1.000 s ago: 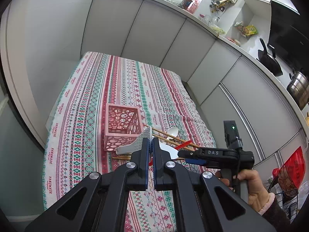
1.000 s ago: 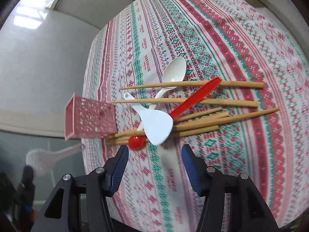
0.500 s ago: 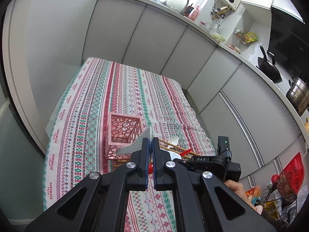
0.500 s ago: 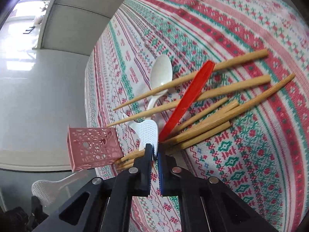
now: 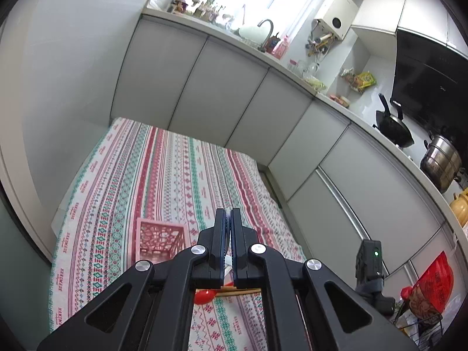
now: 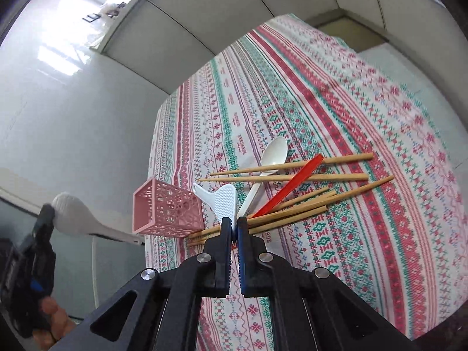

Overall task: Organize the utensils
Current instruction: 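Lower the left tool's paddle into the pink basket and open it while the right tool carries its paddle, then insert the right tool's paddle into the pink basket and open the right tool, then grasp one wooden chopstick with the left tool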

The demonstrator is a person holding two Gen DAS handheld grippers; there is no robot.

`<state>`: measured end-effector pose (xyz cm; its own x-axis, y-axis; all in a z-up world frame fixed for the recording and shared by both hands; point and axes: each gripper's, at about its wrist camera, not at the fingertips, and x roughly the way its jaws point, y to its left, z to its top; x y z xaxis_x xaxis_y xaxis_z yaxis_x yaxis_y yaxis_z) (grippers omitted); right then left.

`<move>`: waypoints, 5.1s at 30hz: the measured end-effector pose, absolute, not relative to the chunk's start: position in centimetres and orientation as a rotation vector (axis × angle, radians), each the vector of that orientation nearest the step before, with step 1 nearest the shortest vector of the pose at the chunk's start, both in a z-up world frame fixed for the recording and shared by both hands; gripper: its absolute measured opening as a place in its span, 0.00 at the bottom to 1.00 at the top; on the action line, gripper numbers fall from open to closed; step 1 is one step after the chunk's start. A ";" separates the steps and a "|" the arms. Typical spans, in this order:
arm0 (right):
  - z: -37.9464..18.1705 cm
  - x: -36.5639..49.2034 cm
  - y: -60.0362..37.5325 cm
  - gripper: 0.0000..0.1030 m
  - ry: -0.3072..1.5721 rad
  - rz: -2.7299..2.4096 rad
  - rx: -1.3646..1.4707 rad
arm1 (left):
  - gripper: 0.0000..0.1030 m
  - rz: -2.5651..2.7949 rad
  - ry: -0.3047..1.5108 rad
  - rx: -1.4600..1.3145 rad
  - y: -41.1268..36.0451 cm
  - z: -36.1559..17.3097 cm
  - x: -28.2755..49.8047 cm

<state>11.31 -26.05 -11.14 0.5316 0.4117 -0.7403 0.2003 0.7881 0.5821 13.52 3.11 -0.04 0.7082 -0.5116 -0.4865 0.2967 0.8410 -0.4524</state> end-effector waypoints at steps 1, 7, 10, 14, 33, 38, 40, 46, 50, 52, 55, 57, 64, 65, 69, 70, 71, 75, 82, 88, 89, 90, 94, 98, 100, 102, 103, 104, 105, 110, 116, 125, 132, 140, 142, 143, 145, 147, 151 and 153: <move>-10.6 11.0 -26.2 0.04 1.011 0.141 0.672 | 0.02 -0.457 0.627 -0.363 3.1 0.2 13.5; -8.3 9.6 -26.4 0.04 0.959 0.150 0.621 | 0.02 -0.429 0.615 -0.400 3.1 0.1 14.8; -8.1 9.4 -26.4 0.04 0.953 0.151 0.611 | 0.02 -0.426 0.605 -0.409 2.9 -0.5 15.7; -8.1 9.3 -26.7 0.04 0.954 0.150 0.618 | 0.02 -0.408 0.613 -0.391 2.2 -2.0 17.1; -7.5 8.8 -27.2 0.04 0.950 0.124 0.600 | 0.04 -0.365 0.861 -0.362 -0.2 -7.3 19.7; -7.0 8.5 -27.3 0.04 0.939 0.118 0.578 | 0.37 -0.369 0.875 -0.335 -0.4 -6.4 18.7; -6.7 8.5 -27.2 0.04 0.937 0.121 0.571 | 0.49 -0.346 0.880 -0.312 -0.4 -6.0 18.1; -5.0 8.7 -26.3 0.04 0.910 0.142 0.498 | 0.69 -0.293 0.894 -0.205 0.3 -4.4 15.7; -4.0 9.0 -25.2 0.04 0.906 0.171 0.454 | 0.78 -0.268 0.911 -0.159 1.5 -4.1 14.2; -3.6 9.1 -24.5 0.04 0.904 0.180 0.419 | 0.79 -0.256 0.924 -0.147 2.2 -4.2 13.7; -2.6 9.3 -23.0 0.04 0.891 0.190 0.335 | 0.80 -0.236 0.950 -0.132 3.3 -4.7 13.0; -1.7 9.4 -21.6 0.04 0.876 0.195 0.259 | 0.80 -0.215 0.972 -0.120 4.3 -5.1 12.6; -0.1 10.1 -16.5 0.04 0.841 0.239 0.065 | 0.80 -0.158 1.032 -0.115 7.6 -6.8 12.2; -0.2 10.4 -15.7 0.04 0.841 0.243 0.045 | 0.80 -0.154 1.040 -0.119 8.1 -7.1 12.1; -0.7 11.5 -13.5 0.04 0.843 0.254 0.039 | 0.80 -0.146 1.064 -0.125 8.9 -7.8 12.2; -0.6 11.7 -13.1 0.04 0.833 0.253 0.045 | 0.80 -0.148 1.067 -0.127 9.1 -7.9 12.2; -0.5 12.0 -12.8 0.04 0.820 0.249 0.049 | 0.80 -0.150 1.068 -0.128 9.2 -7.9 12.2; -0.1 12.8 -11.8 0.04 0.762 0.219 0.067 | 0.80 -0.159 1.065 -0.136 9.3 -8.0 12.2; -1.6 15.0 -9.5 0.04 0.718 0.164 0.015 | 0.80 -0.160 1.072 -0.147 9.6 -8.2 12.2; -4.1 16.5 -7.7 0.04 0.749 0.152 -0.043 | 0.80 -0.153 1.074 -0.161 9.8 -8.3 12.5; -4.5 16.8 -7.5 0.04 0.756 0.153 -0.041 | 0.80 -0.151 1.075 -0.161 9.9 -8.4 12.6; -4.8 16.9 -7.4 0.04 0.763 0.157 -0.039 | 0.80 -0.149 1.077 -0.161 9.9 -8.4 12.6; -6.0 17.4 -7.2 0.08 0.800 0.208 -0.005 | 0.80 -0.141 1.086 -0.164 9.9 -8.8 12.8; -5.7 17.2 -7.8 0.19 0.808 0.243 0.040 | 0.80 -0.144 1.085 -0.163 9.8 -8.7 12.8; -4.9 16.6 -8.0 0.21 0.795 0.251 0.045 | 0.80 -0.150 1.079 -0.161 9.7 -8.5 12.7; -4.1 15.8 -8.4 0.27 0.779 0.261 0.056 | 0.80 -0.154 1.076 -0.159 9.5 -8.4 12.7; -3.6 15.2 -8.8 0.35 0.770 0.266 0.064 | 0.80 -0.156 1.075 -0.159 9.4 -8.4 12.7; -3.2 14.9 -9.1 0.47 0.761 0.269 0.071 | 0.80 -0.158 1.075 -0.159 9.2 -8.4 12.6; -2.8 14.4 -9.4 0.50 0.751 0.271 0.079 | 0.80 -0.161 1.074 -0.156 9.0 -8.3 12.6; -1.5 12.1 -12.4 0.57 0.755 0.251 0.117 | 0.80 -0.182 1.064 -0.124 7.9 -8.0 12.1; -3.0 11.0 -16.9 0.62 0.850 0.163 0.158 | 0.80 -0.207 1.073 -0.092 6.3 -8.2 11.8; -6.1 10.3 -22.9 0.68 0.986 0.078 0.255 | 0.80 -0.253 1.090 -0.023 2.6 -8.8 11.4; -7.9 9.5 -26.4 0.73 1.064 0.017 0.299 | 0.80 -0.284 1.099 0.019 0.0 -9.3 11.4; -10.8 9.3 -30.4 0.73 1.176 -0.054 0.357 | 0.80 -0.364 1.110 0.072 -3.9 -10.7 12.2; -11.2 9.4 -31.1 0.73 1.193 -0.062 0.364 | 0.78 -0.390 1.096 0.111 -5.5 -11.0 12.2; -11.5 9.4 -31.5 0.73 1.202 -0.065 0.367 | 0.74 -0.407 1.090 0.136 -6.4 -11.2 12.2; -11.8 9.4 -32.1 0.73 1.210 -0.078 0.366 | 0.70 -0.436 1.090 0.181 -8.1 -11.6 12.1; -12.2 9.5 -32.7 0.73 1.223 -0.092 0.363 | 0.66 -0.454 1.101 0.201 -9.4 -12.0 12.4; -12.4 9.6 -34.2 0.73 1.234 -0.113 0.373 | 0.56 -0.471 1.129 0.154 -12.0 -12.2 14.0; -12.2 9.6 -35.2 0.73 1.224 -0.128 0.387 | 0.55 -0.474 1.124 0.132 -13.2 -11.9 15.0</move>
<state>9.62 -35.17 -12.21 0.3421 0.1102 -0.9332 0.3014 0.9277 0.2201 14.97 -13.19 -11.87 0.3450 -0.2985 -0.8899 0.4291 0.8933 -0.1333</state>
